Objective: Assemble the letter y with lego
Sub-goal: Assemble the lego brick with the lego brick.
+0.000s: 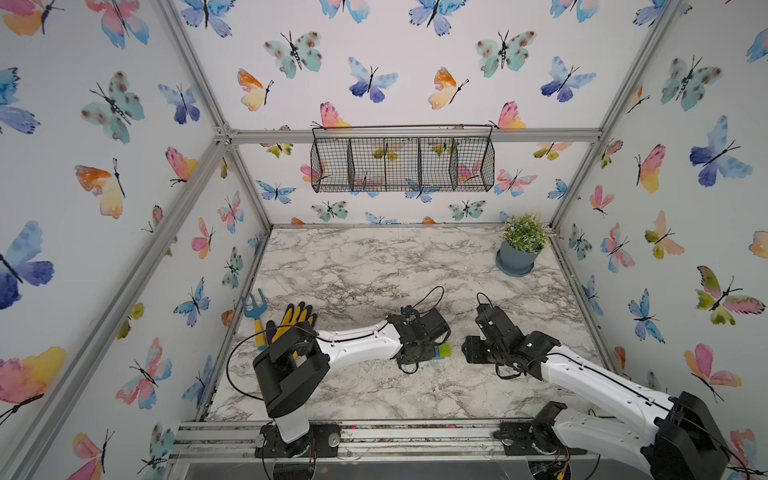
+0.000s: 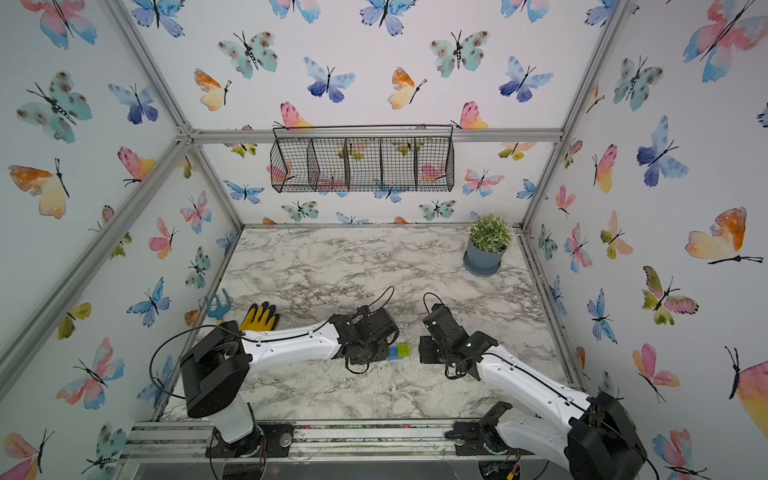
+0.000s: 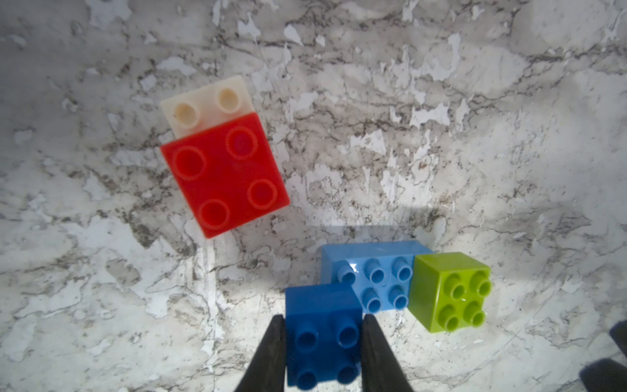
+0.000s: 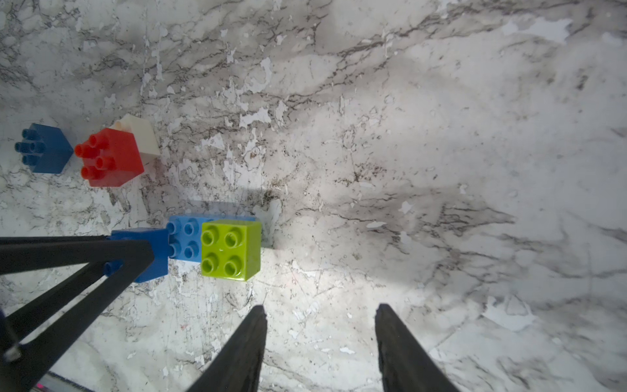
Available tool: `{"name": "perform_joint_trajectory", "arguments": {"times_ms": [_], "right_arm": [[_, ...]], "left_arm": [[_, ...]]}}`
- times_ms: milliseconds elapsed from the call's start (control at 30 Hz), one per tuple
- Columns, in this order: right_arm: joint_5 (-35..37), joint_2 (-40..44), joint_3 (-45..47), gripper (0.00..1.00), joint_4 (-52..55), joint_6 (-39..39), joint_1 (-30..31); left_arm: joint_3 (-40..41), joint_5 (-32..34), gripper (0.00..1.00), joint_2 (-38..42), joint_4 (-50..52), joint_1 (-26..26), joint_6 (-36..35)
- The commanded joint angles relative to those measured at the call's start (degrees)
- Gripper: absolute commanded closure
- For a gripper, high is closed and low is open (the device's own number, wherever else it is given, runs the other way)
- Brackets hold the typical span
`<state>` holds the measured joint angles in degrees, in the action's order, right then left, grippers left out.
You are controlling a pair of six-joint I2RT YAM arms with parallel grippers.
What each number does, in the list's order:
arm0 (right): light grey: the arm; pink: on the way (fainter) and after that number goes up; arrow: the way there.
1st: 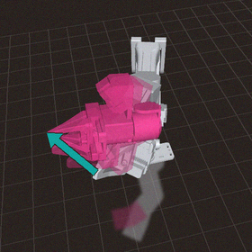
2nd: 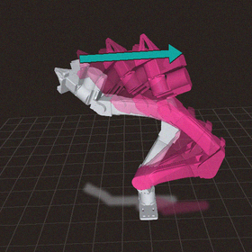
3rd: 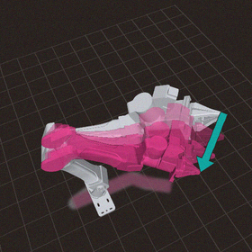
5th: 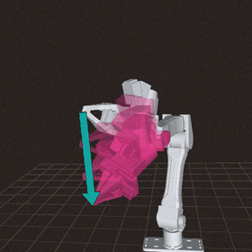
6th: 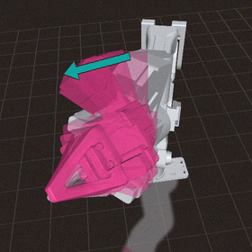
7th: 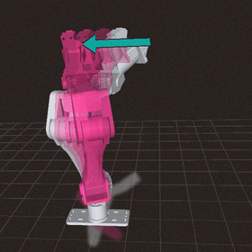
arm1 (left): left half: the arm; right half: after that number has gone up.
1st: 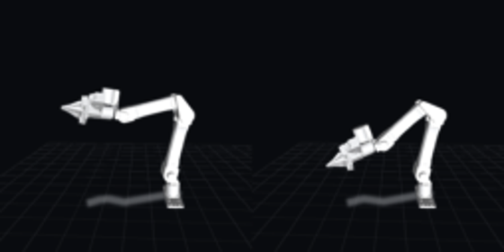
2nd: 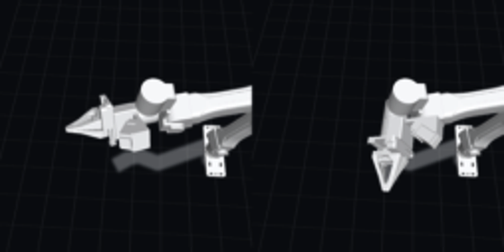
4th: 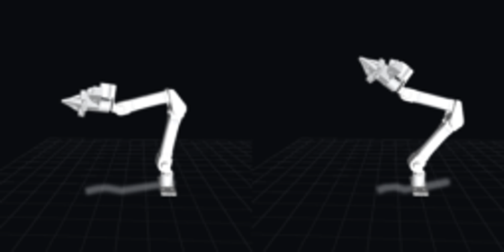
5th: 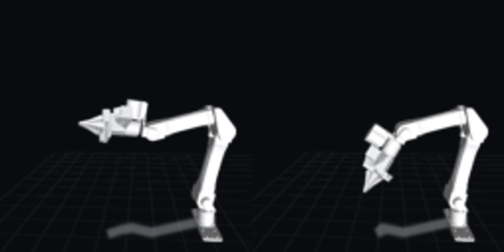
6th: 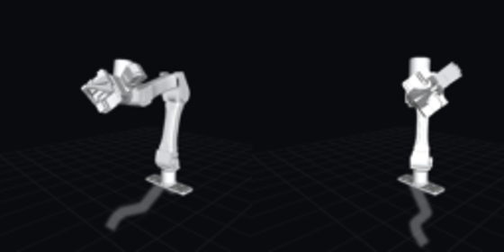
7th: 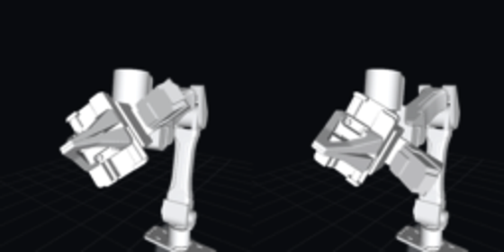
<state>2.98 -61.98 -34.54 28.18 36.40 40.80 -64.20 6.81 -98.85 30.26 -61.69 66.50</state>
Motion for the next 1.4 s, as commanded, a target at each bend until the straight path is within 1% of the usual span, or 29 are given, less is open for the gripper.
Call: {"name": "perform_joint_trajectory", "arguments": {"times_ms": [0,300,667,933,1200,1367], "right_arm": [[-0.17,0.33,0.61,0.45,-0.21,0.07,-0.28],[-0.08,0.17,0.78,0.45,-0.07,0.51,-0.27],[0.0,0.66,0.29,0.45,0.2,0.77,-0.32],[-0.34,1.56,0.88,0.45,-0.1,1.13,-0.29],[-0.08,2.06,0.9,0.45,0.11,1.12,-0.33],[-0.08,2.55,0.97,0.45,0.03,1.21,-0.32]], "left_arm": [[-1.74,1.61,0.92,-0.95,1.63,-0.36,-0.73],[-3.5,1.28,0.92,-2.78,1.81,-0.36,-2.34],[-2.8,-0.04,0.92,-4.31,2.64,-0.01,-2.16],[-3.03,1.01,0.93,-4.95,4.15,0.08,-2.07],[-5.13,1.52,0.95,-7.68,6.42,0.04,-2.6],[-6.16,1.11,0.99,-9.5,8.07,0.08,-2.95]]}}
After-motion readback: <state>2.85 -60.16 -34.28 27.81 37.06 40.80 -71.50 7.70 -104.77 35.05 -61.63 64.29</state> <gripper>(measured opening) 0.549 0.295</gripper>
